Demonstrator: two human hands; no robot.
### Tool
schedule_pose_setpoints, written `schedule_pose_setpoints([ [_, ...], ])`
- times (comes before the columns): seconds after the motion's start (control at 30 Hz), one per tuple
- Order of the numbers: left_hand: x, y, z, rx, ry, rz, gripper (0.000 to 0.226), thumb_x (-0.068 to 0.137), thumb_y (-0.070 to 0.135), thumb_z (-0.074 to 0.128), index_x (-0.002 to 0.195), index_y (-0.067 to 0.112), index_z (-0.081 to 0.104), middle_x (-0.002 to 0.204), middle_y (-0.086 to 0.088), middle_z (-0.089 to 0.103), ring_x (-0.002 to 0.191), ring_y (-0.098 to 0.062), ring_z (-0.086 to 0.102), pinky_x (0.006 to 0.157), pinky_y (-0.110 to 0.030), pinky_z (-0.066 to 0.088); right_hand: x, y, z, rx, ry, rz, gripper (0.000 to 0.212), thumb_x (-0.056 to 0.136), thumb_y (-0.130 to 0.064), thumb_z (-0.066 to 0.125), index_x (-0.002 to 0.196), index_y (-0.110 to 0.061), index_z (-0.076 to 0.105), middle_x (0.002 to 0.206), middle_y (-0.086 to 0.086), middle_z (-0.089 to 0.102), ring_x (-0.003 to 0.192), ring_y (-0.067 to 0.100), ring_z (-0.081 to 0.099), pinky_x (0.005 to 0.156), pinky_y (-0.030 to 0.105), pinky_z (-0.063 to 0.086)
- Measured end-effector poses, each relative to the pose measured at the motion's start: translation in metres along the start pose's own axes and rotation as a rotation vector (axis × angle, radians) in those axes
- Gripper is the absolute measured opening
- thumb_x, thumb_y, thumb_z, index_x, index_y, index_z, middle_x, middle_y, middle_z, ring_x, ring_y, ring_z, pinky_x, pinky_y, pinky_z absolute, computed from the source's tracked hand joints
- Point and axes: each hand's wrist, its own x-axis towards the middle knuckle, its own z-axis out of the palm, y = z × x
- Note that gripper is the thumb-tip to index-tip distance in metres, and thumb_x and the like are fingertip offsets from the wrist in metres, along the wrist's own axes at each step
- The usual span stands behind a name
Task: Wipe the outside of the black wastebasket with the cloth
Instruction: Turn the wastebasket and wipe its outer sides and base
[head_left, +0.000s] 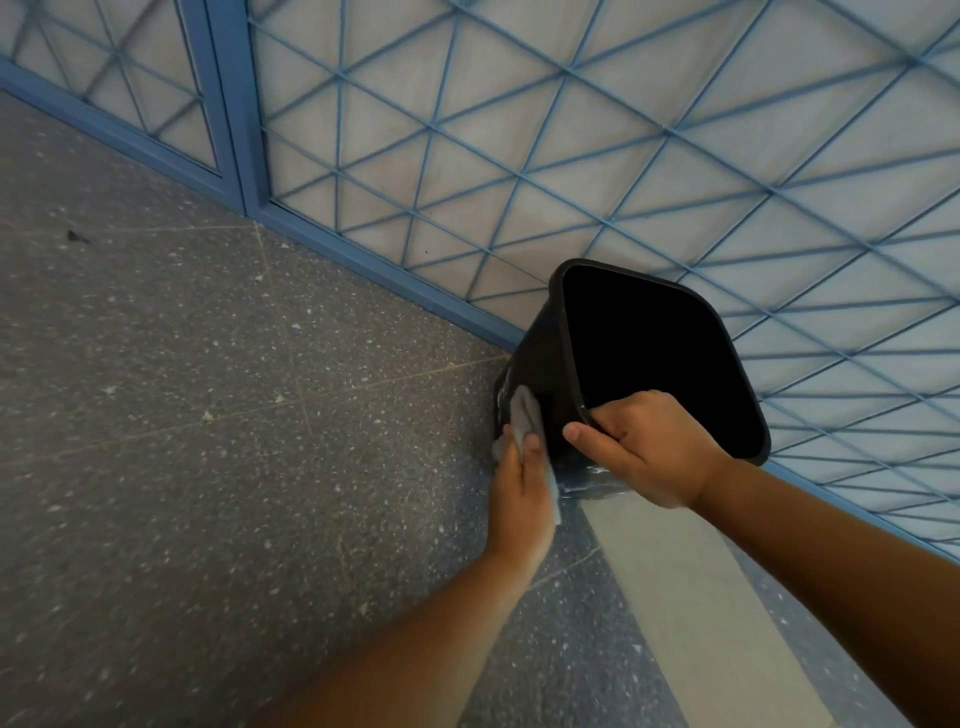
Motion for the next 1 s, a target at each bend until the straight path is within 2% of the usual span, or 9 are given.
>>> schedule_pose_setpoints([
  [0.07,0.015,0.007,-0.003,-0.002,0.051,-0.097,0.045,0.113,0.030,0.036,0.155,0.016,0.045,0.152,-0.008,0.054,0.141,-0.021,0.053,0.120,-0.040,0.042,0.000,0.000,0.001,-0.001,0.005,-0.003,0.053,0.093,-0.054,0.032,0.055,-0.020,0.047,0.048,-0.005,0.044,0.045,0.010,0.045,0.050,0.034,0.041],
  [0.23,-0.007,0.010,0.002,0.012,-0.103,0.020,0.051,0.113,0.028,0.038,0.161,0.015,0.034,0.164,-0.007,0.043,0.153,-0.018,0.040,0.126,-0.039,0.034,0.001,0.000,0.000,-0.027,-0.011,-0.002,0.058,0.093,-0.056,0.029,0.054,-0.017,0.048,0.047,-0.004,0.043,0.044,0.011,0.043,0.051,0.037,0.041],
  [0.37,0.008,0.010,-0.007,0.053,-0.011,-0.060,0.047,0.113,0.027,0.037,0.157,0.013,0.041,0.158,-0.012,0.048,0.147,-0.022,0.047,0.124,-0.045,0.037,0.001,0.000,0.002,-0.017,0.004,0.008,0.055,0.093,-0.054,0.032,0.055,-0.017,0.047,0.049,-0.003,0.045,0.046,0.011,0.044,0.052,0.039,0.043],
  [0.47,0.004,0.020,0.004,0.017,-0.075,0.012,0.054,0.110,0.035,0.040,0.157,0.007,0.040,0.157,-0.014,0.050,0.148,-0.025,0.047,0.123,-0.048,0.038,0.003,0.000,0.001,-0.009,0.010,-0.004,0.058,0.093,-0.057,0.030,0.054,-0.018,0.046,0.047,-0.004,0.043,0.045,0.011,0.043,0.052,0.038,0.041],
  [0.6,-0.001,0.005,-0.004,0.083,-0.078,0.036,0.048,0.113,0.026,0.037,0.160,0.014,0.037,0.161,-0.007,0.046,0.151,-0.018,0.042,0.125,-0.036,0.036,0.002,0.000,0.001,-0.026,0.002,-0.013,0.058,0.093,-0.057,0.028,0.055,-0.017,0.046,0.049,-0.003,0.044,0.046,0.013,0.044,0.054,0.041,0.042],
  [0.77,-0.005,0.020,0.007,0.039,-0.072,0.070,0.061,0.106,0.050,0.042,0.156,0.013,0.043,0.153,-0.024,0.050,0.150,-0.043,0.039,0.122,-0.060,0.034,0.004,0.001,0.001,-0.014,-0.002,-0.023,0.060,0.094,-0.056,0.028,0.056,-0.016,0.050,0.050,-0.003,0.047,0.047,0.012,0.045,0.054,0.039,0.042],
  [0.83,-0.016,0.016,0.006,0.080,-0.130,0.102,0.064,0.106,0.053,0.042,0.160,0.018,0.037,0.160,-0.011,0.048,0.153,-0.028,0.039,0.125,-0.048,0.037,0.002,0.001,0.001,-0.020,-0.007,-0.028,0.059,0.094,-0.056,0.026,0.057,-0.018,0.051,0.051,-0.003,0.048,0.047,0.012,0.045,0.055,0.037,0.042],
  [0.9,-0.012,0.006,-0.002,0.124,-0.081,0.086,0.052,0.112,0.034,0.038,0.161,0.018,0.036,0.162,-0.003,0.046,0.152,-0.018,0.041,0.124,-0.035,0.037,0.001,0.000,0.000,-0.028,0.003,-0.019,0.057,0.092,-0.057,0.023,0.054,-0.021,0.046,0.050,-0.003,0.047,0.046,0.011,0.045,0.053,0.036,0.041],
  [1.0,0.002,0.010,-0.002,0.072,0.020,-0.010,0.045,0.113,0.028,0.038,0.156,0.015,0.045,0.153,-0.007,0.055,0.145,-0.021,0.050,0.121,-0.039,0.041,0.002,0.000,0.002,-0.017,0.014,-0.018,0.054,0.092,-0.057,0.024,0.053,-0.024,0.041,0.047,-0.002,0.044,0.044,0.011,0.044,0.050,0.032,0.039],
])
